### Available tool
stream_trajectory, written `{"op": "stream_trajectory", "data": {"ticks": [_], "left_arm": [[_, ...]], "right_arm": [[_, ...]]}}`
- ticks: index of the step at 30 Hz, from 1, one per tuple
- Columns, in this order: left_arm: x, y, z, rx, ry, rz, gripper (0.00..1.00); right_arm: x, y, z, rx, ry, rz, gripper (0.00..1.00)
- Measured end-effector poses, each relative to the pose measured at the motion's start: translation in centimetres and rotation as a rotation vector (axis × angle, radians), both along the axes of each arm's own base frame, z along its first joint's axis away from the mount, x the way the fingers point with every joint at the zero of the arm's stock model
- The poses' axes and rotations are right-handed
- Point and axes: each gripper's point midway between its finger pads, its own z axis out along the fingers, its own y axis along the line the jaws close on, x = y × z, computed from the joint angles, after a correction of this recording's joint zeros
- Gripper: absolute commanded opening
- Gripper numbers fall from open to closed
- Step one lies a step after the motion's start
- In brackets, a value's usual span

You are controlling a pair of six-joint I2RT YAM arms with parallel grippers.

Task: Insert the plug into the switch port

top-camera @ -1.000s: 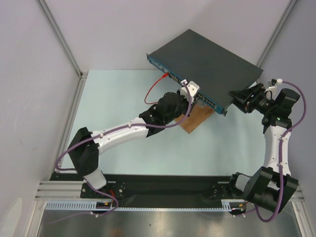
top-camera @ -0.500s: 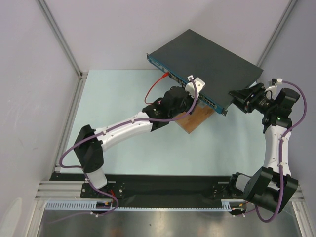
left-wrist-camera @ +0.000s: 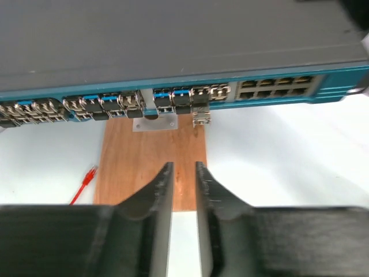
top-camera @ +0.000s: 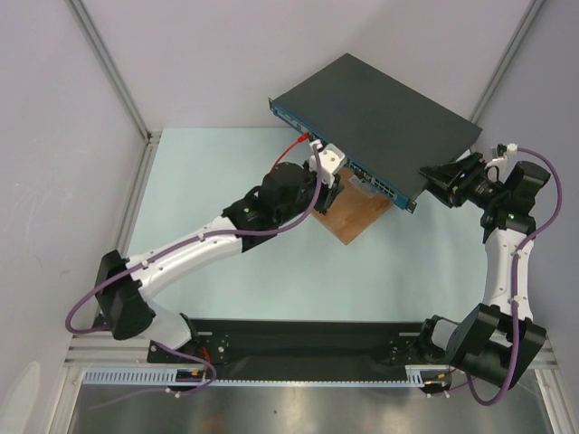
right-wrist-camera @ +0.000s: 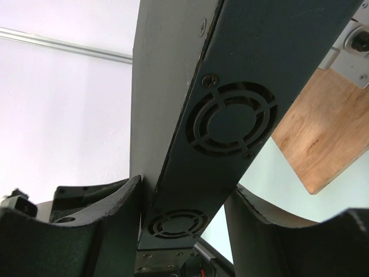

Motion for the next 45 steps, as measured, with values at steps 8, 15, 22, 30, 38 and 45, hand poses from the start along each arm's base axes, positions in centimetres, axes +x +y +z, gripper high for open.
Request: {"op": "stream_trajectory", "data": {"ticks": [8,15,22,30,38,45], "left_arm": [[-0.5,-0.2,0.3,-0.022,0.008,-0.024,0.20],[-0.2,-1.2,-1.8,0.007,0.039,-0.044,0.16],[0.2,-2.4,-1.3,-0.017,0.045,-0.054,0.14],[0.7,-3.2,-0.1,-0.052,0.020,-0.059,0.15],[1.8,-3.9,-1.1,-0.042,0.023,-0.044,0.12],[2.5,-4.5,-1.2,-0.037,0.027,-0.041,0.05]], "right_arm": [[0.0,0.0,0.0,0.000,0.000,0.000,0.00],[0.0,0.0,0.0,-0.001,0.002,0.001,0.00],[0.0,0.0,-0.1,-0.001,0.004,0.005,0.00],[-0.1,0.0,-0.1,-0.002,0.003,0.009,0.00],[-0.1,0.0,-0.1,-0.006,0.002,0.011,0.00],[-0.1,-0.1,-0.2,-0.006,0.004,0.016,0.00]]}}
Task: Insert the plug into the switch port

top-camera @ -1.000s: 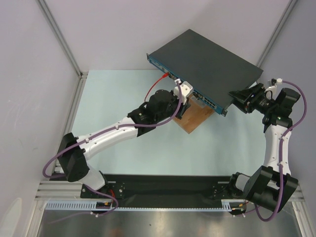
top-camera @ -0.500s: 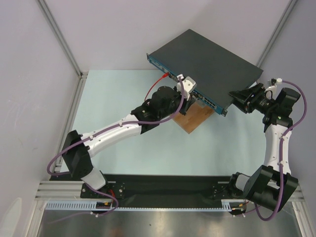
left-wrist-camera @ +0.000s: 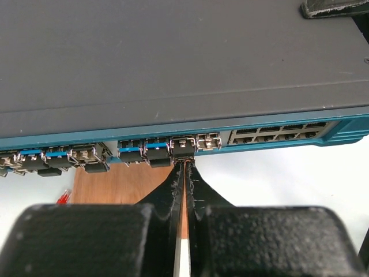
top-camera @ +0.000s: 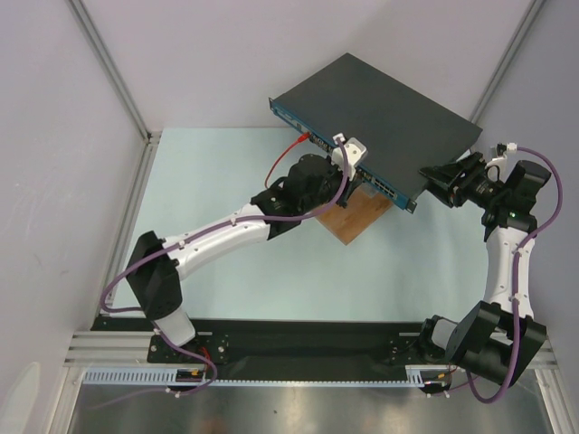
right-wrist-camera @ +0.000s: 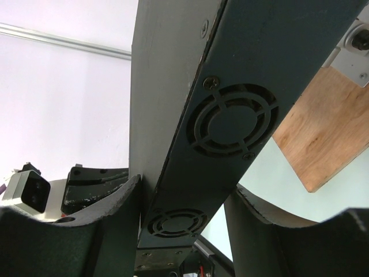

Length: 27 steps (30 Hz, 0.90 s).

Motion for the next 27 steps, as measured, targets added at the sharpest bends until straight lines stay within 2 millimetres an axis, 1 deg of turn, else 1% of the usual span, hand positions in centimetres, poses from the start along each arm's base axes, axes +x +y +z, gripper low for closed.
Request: {"op": "stream_trajectory", "data": {"ticks": [8,17,20,27], "left_arm": [[0.2,-0.4,-0.5,0.032,0.025,-0.004,0.00],[0.7,-1.0,-1.5,0.086,0.067,-0.010,0.00],[0.9,-1.3,-1.6,0.103,0.072,-0.017,0.00],[0.8,-1.2,-1.6,0.123,0.086,-0.036,0.00]], "right_arm": [[0.0,0.0,0.0,-0.003,-0.002,0.001,0.00],[0.0,-0.1,-0.1,-0.009,-0.005,0.000,0.00],[0.1,-0.2,0.0,-0.011,-0.006,-0.002,0.00],[0.1,-0.2,0.0,-0.013,-0.005,0.000,0.00]]}}
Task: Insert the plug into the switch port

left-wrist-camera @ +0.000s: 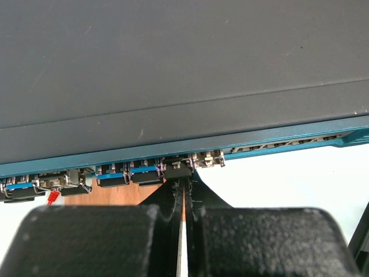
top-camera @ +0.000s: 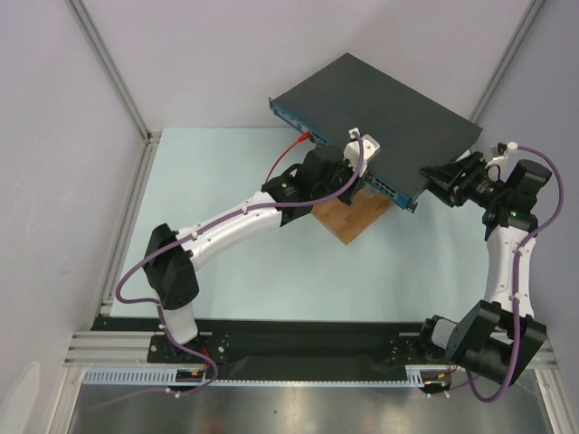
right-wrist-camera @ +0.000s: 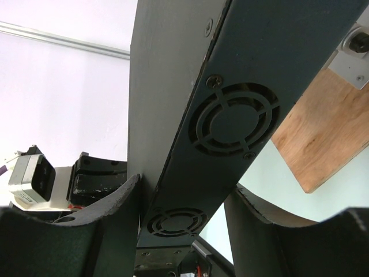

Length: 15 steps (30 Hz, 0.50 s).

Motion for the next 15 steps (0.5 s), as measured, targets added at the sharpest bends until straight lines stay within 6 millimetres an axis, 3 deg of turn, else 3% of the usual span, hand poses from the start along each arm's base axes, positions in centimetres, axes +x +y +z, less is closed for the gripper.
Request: {"op": "stream_trajectory", "data": {"ticks": [8,11,15], "left_arm": [[-0.3,0.3,0.1,-0.013,-0.012,-0.014,0.01],[-0.7,1.3,1.6,-0.049,-0.040,-0.010,0.04],[-1.6,4.5,4.8,-0.102,-0.089,0.014,0.09]], "right_arm": [[-0.1,-0.1,-0.1,-0.002,0.001,0.003,0.00],[-0.1,-0.2,-0.2,-0.002,0.004,0.012,0.00],[-0.2,-0.3,-0.3,-0.006,0.005,0.021,0.02]]}}
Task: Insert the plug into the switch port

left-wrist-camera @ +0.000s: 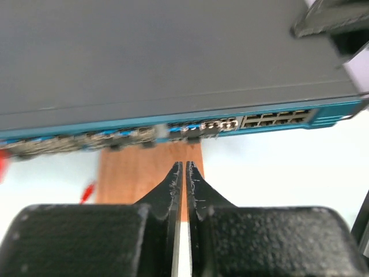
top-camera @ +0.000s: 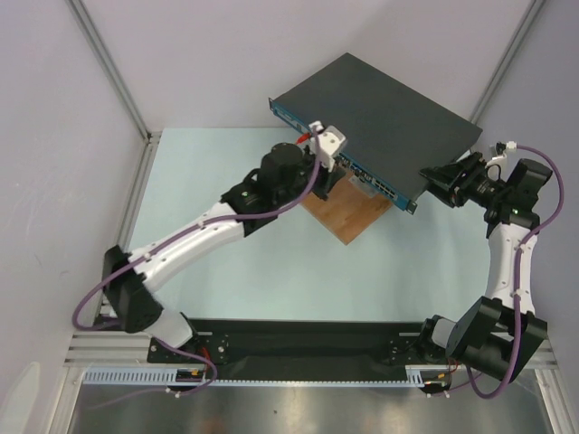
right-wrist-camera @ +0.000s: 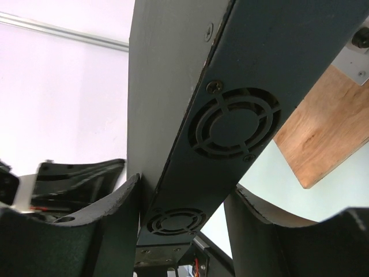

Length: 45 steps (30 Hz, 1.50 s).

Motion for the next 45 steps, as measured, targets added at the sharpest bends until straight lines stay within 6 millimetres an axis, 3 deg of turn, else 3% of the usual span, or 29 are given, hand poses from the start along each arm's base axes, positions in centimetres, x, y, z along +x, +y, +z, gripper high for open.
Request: {"op": "stream_trajectory", "data": {"ticks": [2,5,6,9,11,12,14,15,22,25,30,34,37,42,45], "left_arm": [[-0.6,1.5,1.7,-0.030,-0.022,0.011,0.11],[-1.6,4.2,3.5,-0.069,-0.042,0.033,0.16],[-1.9,5.1,3.7,-0.076,-0.041,0.041,0.19],[-2.0,7.8,3.6,-0.091,-0.009,0.084,0.23],[-1.4,9.9,2.9,-0.100,0.036,0.129,0.28],[-1.0,11.0,2.5,-0.104,0.055,0.155,0.39],[-0.5,13.4,1.4,-0.111,0.110,0.205,0.49],[-0.2,14.7,0.9,-0.119,0.135,0.231,0.57],[-1.8,21.6,0.6,-0.166,0.208,0.313,0.96],[-2.3,24.7,0.3,-0.159,0.236,0.365,1.00],[-2.3,29.4,-2.8,-0.112,0.412,0.491,1.00],[-2.6,31.0,-4.3,-0.053,0.523,0.549,1.00],[-3.7,31.5,-4.4,-0.022,0.540,0.559,1.00],[-5.3,32.2,-3.7,-0.009,0.495,0.579,1.00],[-6.4,32.7,-3.3,-0.001,0.455,0.599,1.00]], "right_arm": [[0.0,0.0,0.0,-0.002,-0.001,0.005,0.06],[0.0,-0.1,-0.1,-0.002,-0.001,0.012,0.22],[-0.1,-0.1,-0.1,-0.003,-0.001,0.015,0.37],[-0.1,-0.1,-0.1,-0.005,-0.005,0.020,0.63],[0.0,-0.3,0.0,-0.028,-0.032,0.026,0.74],[0.0,-0.5,0.1,-0.056,-0.062,0.028,0.82],[0.1,-1.2,0.2,-0.101,-0.103,0.021,0.89],[0.2,-1.5,0.1,-0.118,-0.113,0.016,0.98],[-0.2,-3.2,0.0,-0.189,-0.140,-0.013,1.00],[-0.9,-4.2,0.2,-0.221,-0.148,-0.038,1.00],[-2.6,-5.5,1.6,-0.287,-0.171,-0.085,1.00],[-4.0,-3.9,3.5,-0.377,-0.222,-0.051,1.00],[-5.4,-1.0,4.3,-0.481,-0.278,0.012,1.00],[-7.9,2.8,4.1,-0.605,-0.335,0.111,1.00],[-8.6,2.7,3.6,-0.655,-0.333,0.104,1.00]]}}
